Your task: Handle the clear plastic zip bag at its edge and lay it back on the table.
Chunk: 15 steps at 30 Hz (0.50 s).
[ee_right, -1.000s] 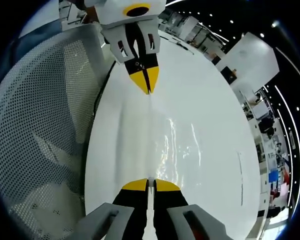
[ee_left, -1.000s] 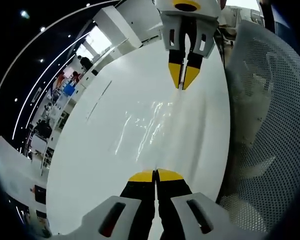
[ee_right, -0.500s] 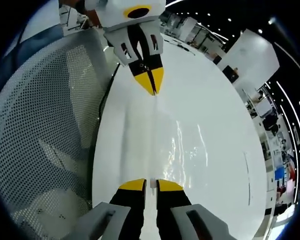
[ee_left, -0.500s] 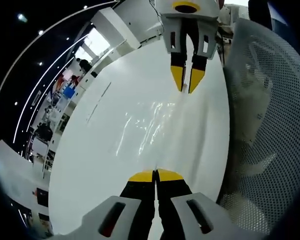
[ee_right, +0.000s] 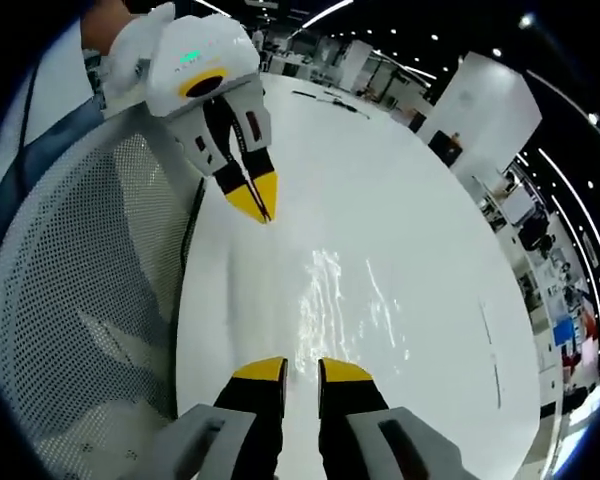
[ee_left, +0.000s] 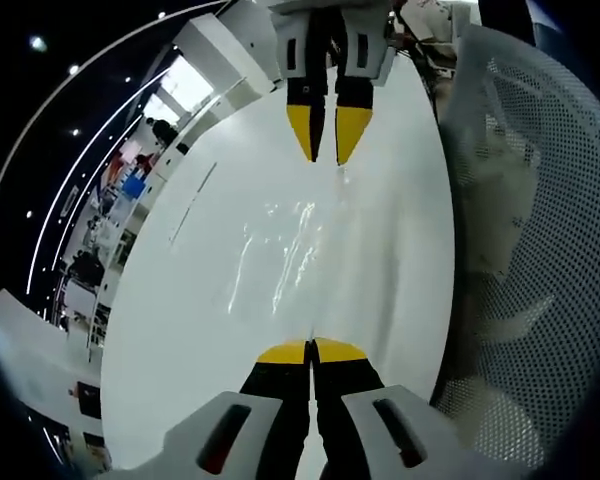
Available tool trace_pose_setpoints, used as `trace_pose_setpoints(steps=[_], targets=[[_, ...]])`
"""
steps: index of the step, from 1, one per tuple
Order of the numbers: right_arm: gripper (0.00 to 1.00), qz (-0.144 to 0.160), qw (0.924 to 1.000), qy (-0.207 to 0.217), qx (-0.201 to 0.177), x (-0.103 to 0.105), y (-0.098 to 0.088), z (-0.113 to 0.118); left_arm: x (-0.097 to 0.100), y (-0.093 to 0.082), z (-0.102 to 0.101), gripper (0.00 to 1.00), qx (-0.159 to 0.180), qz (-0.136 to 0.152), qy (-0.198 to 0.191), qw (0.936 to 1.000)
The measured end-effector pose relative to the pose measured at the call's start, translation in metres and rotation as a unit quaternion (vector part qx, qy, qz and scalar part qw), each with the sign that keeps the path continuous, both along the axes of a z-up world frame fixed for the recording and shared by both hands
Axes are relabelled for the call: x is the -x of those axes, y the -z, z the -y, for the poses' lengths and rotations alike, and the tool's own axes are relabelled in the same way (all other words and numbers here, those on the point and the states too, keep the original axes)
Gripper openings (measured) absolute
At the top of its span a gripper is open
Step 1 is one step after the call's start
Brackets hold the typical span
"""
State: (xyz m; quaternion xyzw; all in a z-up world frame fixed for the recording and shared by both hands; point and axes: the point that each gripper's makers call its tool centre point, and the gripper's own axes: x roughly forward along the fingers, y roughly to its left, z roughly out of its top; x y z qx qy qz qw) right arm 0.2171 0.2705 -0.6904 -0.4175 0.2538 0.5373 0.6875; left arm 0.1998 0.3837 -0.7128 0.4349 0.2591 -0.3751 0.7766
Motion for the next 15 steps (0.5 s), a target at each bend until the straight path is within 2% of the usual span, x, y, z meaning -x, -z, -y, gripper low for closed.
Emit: trace_pose_setpoints(steps=[3, 6, 8, 10, 12, 15], targets=[[0.08, 0.004, 1.0, 0.0, -0.003, -0.004, -0.006, -0.001, 0.0, 0.0, 0.001, 0.0, -0.001, 0.002, 0.003, 1.0], [0.1, 0.031, 0.9988, -0.015, 0.036, -0.007, -0.003, 0.007, 0.0, -0.002, 0.002, 0.0, -0.001, 0.004, 0.003, 1.0], [0.12, 0.027, 0.9992, -0.015, 0.026, -0.004, -0.005, 0.005, 0.0, -0.002, 0.003, 0.0, -0.002, 0.003, 0.004, 1.0], [0.13, 0.017, 0.9999, 0.001, 0.001, -0.004, -0.014, -0.001, 0.001, -0.001, 0.003, 0.0, -0.005, 0.004, 0.006, 1.0], [0.15, 0.021, 0.9996, 0.012, -0.016, -0.01, -0.025, -0.006, 0.001, -0.001, 0.003, 0.0, -0.007, 0.006, 0.008, 0.9999], [0.2, 0.035, 0.9991, 0.015, -0.018, -0.019, -0.035, -0.01, 0.003, -0.001, 0.004, 0.0, -0.008, 0.007, 0.012, 0.9999]])
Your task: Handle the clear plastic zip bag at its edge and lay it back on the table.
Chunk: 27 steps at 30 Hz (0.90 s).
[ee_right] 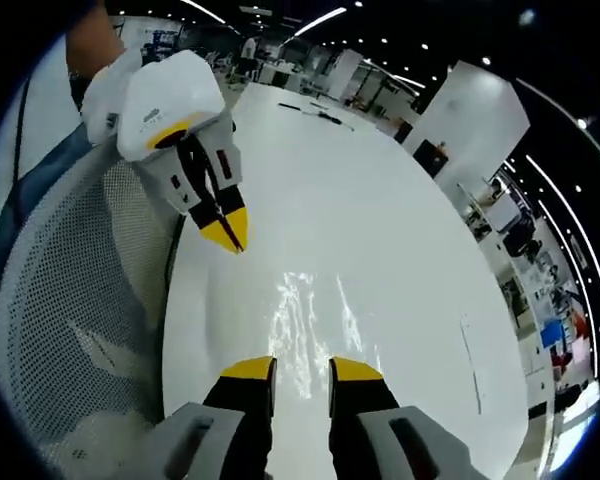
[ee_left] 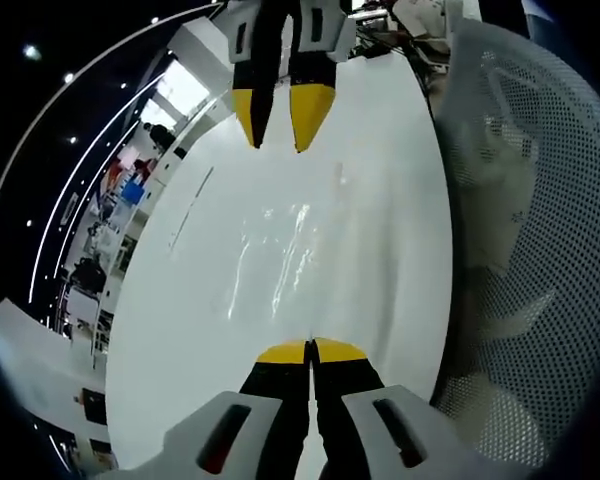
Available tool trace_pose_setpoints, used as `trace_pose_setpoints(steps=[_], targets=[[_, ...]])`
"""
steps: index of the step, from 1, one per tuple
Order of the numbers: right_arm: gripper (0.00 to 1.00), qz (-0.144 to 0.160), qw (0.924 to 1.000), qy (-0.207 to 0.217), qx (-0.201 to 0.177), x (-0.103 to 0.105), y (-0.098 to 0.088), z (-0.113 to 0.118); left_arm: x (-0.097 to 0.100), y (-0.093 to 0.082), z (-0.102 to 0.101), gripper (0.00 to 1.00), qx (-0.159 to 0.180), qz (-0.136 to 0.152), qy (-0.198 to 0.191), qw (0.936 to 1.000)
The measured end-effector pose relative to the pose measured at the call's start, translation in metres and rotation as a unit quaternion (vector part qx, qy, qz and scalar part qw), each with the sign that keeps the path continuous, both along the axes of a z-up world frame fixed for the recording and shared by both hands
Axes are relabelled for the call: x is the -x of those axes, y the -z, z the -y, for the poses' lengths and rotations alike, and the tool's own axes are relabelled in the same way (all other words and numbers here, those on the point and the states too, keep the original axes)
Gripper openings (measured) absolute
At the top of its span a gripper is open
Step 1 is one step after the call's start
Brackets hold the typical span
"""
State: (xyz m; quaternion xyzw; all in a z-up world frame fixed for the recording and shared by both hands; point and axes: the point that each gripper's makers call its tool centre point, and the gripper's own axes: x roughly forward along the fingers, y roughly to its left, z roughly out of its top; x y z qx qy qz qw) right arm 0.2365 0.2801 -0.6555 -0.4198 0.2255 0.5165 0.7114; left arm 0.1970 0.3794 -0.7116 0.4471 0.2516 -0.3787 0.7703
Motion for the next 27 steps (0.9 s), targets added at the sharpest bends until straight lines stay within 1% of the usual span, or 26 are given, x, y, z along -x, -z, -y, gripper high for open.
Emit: trace_pose_setpoints(steps=[3, 5, 7, 10, 13, 15, 18, 20, 21, 22, 23, 25, 27], targets=[[0.21, 0.009, 0.9999, 0.001, -0.008, -0.007, -0.008, -0.005, 0.001, 0.0, 0.0, 0.0, -0.002, 0.0, 0.003, 1.0], [0.21, 0.011, 0.9999, 0.003, -0.01, -0.01, -0.01, -0.006, 0.001, 0.0, 0.0, 0.0, -0.001, 0.0, 0.002, 1.0], [0.21, 0.012, 0.9999, 0.004, -0.008, -0.012, -0.008, -0.006, 0.001, -0.001, 0.0, 0.0, 0.001, 0.001, 0.0, 1.0], [0.22, 0.007, 1.0, 0.005, 0.004, -0.01, -0.002, -0.004, 0.0, -0.002, 0.001, 0.0, 0.003, 0.004, -0.002, 1.0], [0.26, -0.001, 0.9998, 0.01, 0.015, -0.01, 0.007, -0.002, 0.0, -0.002, 0.002, 0.0, 0.002, 0.005, -0.001, 1.0], [0.28, -0.006, 0.9998, 0.017, 0.008, -0.011, 0.007, -0.002, 0.001, -0.002, 0.003, 0.0, 0.002, 0.004, 0.0, 1.0], [0.3, -0.023, 0.9993, 0.029, -0.008, -0.012, 0.008, -0.005, 0.0, -0.003, 0.003, 0.0, 0.002, 0.007, 0.0, 1.0], [0.32, -0.026, 0.9989, 0.034, -0.02, -0.016, 0.005, -0.008, -0.001, -0.004, 0.003, 0.0, 0.005, 0.009, -0.003, 0.9999], [0.32, -0.029, 0.9982, 0.04, -0.034, -0.018, 0.002, -0.01, -0.001, -0.005, 0.003, 0.0, 0.005, 0.011, -0.004, 0.9999], [0.32, -0.03, 0.9979, 0.042, -0.038, -0.018, 0.0, -0.011, -0.002, -0.007, 0.004, 0.0, 0.007, 0.013, -0.004, 0.9999], [0.32, -0.029, 0.9979, 0.042, -0.041, -0.019, -0.001, -0.01, -0.001, -0.007, 0.004, 0.0, 0.008, 0.013, -0.003, 0.9999], [0.32, -0.024, 0.998, 0.041, -0.041, -0.021, 0.002, -0.009, -0.001, -0.008, 0.005, 0.0, 0.009, 0.015, -0.003, 0.9998], [0.32, -0.024, 0.9982, 0.039, -0.037, -0.02, 0.003, -0.008, -0.001, -0.007, 0.005, 0.0, 0.009, 0.016, -0.002, 0.9998]])
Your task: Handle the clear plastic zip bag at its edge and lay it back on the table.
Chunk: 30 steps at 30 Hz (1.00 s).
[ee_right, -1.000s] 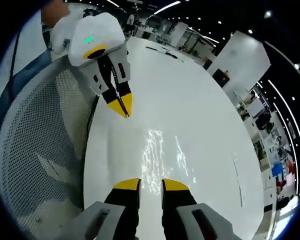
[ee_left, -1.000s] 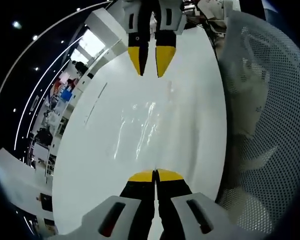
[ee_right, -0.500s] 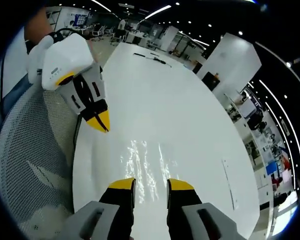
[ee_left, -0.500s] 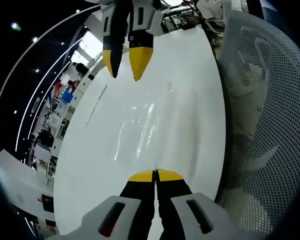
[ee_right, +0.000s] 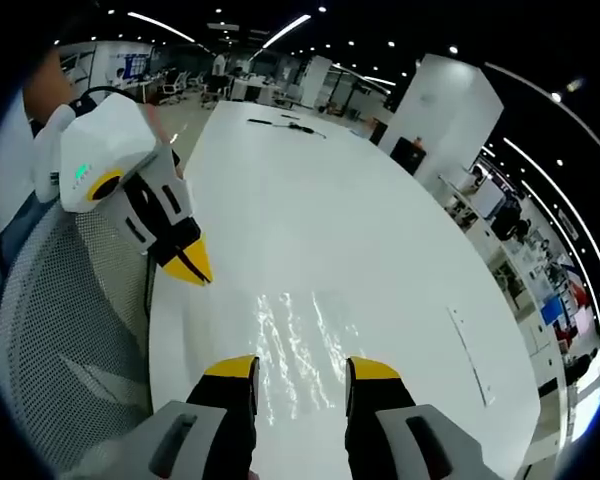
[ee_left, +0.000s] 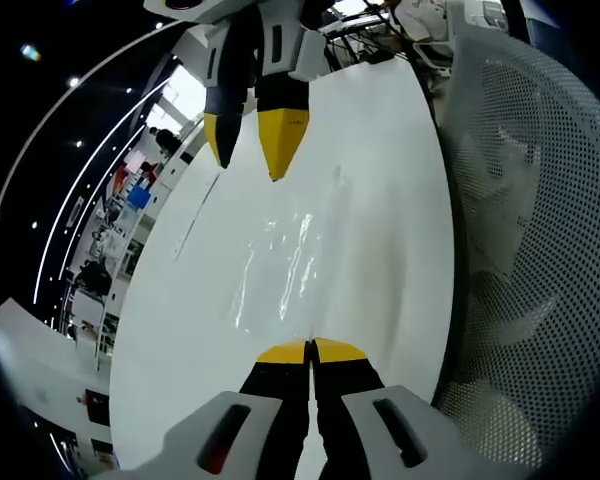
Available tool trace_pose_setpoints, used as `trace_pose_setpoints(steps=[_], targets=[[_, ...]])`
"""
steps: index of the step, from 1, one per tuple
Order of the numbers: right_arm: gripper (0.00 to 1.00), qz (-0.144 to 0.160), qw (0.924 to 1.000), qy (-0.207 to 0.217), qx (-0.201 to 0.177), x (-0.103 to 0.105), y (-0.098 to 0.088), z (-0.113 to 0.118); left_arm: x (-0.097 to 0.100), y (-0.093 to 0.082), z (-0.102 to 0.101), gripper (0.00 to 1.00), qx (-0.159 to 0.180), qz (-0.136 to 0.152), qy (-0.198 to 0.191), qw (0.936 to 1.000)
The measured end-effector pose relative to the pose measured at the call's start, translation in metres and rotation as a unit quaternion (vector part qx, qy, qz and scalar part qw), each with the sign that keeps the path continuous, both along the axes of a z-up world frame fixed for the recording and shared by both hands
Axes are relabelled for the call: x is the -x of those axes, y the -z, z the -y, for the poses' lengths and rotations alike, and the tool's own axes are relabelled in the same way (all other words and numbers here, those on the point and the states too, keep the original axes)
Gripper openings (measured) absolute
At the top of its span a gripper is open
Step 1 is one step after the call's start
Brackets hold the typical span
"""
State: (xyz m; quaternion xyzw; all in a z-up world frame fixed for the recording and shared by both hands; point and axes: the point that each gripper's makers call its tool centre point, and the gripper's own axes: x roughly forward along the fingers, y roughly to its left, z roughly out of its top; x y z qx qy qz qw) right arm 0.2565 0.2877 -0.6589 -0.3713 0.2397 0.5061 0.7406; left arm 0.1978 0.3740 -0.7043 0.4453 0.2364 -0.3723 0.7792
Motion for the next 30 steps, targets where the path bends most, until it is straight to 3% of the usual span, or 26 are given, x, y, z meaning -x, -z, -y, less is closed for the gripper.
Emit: trace_pose_setpoints(steps=[18, 30], targets=[[0.31, -0.026, 0.9986, -0.041, 0.02, 0.029, 0.026, -0.022, 0.001, -0.001, 0.003, 0.0, 0.003, 0.002, 0.005, 1.0], [0.3, -0.039, 0.997, -0.048, 0.046, 0.032, 0.041, -0.02, 0.001, -0.003, 0.002, 0.0, 0.012, 0.0, -0.002, 0.9999]])
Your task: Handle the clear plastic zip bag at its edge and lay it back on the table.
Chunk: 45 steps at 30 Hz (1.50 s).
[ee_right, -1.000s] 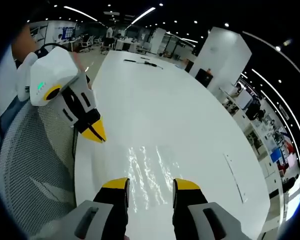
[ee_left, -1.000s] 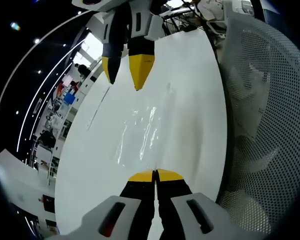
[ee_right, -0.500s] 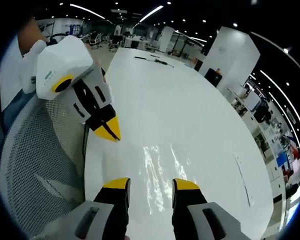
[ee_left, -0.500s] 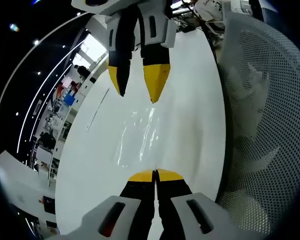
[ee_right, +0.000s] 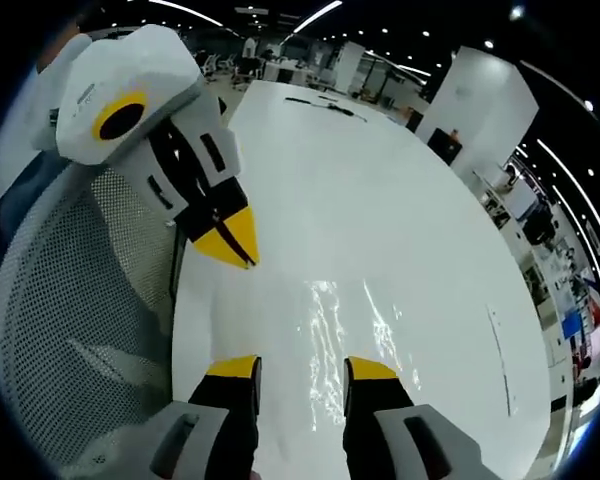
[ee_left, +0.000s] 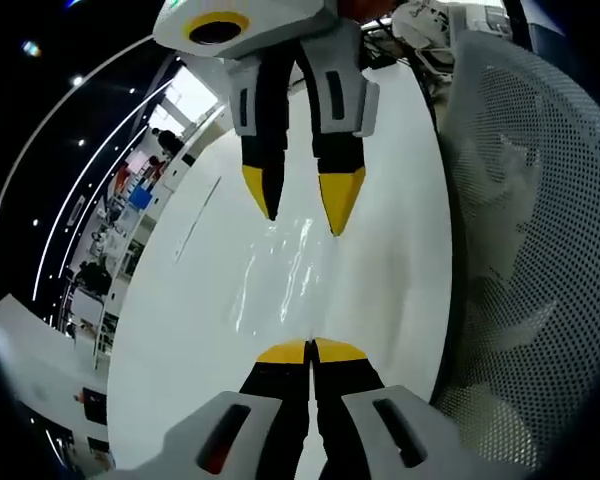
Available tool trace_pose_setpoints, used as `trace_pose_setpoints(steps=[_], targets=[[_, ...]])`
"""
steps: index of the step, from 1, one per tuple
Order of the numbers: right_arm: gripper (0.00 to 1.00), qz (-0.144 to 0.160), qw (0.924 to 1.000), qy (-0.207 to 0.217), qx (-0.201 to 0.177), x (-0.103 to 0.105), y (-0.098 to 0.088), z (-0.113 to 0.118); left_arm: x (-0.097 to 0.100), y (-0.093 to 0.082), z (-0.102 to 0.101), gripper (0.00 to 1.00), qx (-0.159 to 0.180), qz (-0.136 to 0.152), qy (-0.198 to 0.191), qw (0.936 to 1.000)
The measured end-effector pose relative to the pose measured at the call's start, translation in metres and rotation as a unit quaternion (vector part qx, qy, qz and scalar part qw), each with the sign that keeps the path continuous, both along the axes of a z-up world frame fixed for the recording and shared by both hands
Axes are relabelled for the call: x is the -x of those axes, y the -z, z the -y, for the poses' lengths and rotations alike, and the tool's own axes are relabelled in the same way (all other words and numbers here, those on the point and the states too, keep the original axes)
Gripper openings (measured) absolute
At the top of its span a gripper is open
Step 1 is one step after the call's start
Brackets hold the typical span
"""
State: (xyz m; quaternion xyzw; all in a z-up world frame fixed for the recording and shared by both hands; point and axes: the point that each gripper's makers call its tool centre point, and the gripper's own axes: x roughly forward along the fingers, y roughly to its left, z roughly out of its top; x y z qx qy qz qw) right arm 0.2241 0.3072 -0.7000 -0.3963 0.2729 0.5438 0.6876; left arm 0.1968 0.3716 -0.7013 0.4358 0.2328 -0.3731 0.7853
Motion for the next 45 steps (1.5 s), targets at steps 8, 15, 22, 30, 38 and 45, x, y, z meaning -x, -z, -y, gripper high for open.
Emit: trace_pose_setpoints(steps=[8, 15, 22, 30, 38, 45], targets=[[0.29, -0.01, 0.9999, 0.013, 0.004, 0.002, 0.007, 0.004, 0.0, 0.0, 0.002, 0.0, 0.003, -0.001, 0.0, 1.0], [0.26, -0.021, 0.9995, 0.02, 0.01, 0.008, 0.014, 0.008, -0.002, -0.002, 0.004, 0.0, 0.005, 0.0, 0.001, 1.0], [0.2, -0.028, 0.9991, 0.028, 0.017, 0.007, 0.024, 0.012, 0.0, -0.002, 0.005, 0.0, 0.005, -0.002, 0.003, 1.0], [0.12, -0.041, 0.9985, 0.034, 0.013, 0.012, 0.026, 0.012, 0.001, -0.001, 0.005, 0.0, 0.005, -0.005, 0.002, 1.0], [0.0, -0.057, 0.9976, 0.038, 0.006, 0.017, 0.031, 0.01, 0.0, 0.002, 0.003, 0.0, 0.007, -0.005, 0.0, 1.0], [0.0, -0.055, 0.9975, 0.044, 0.001, 0.015, 0.029, 0.01, 0.0, 0.001, 0.003, 0.0, 0.0, 0.002, 0.002, 1.0]])
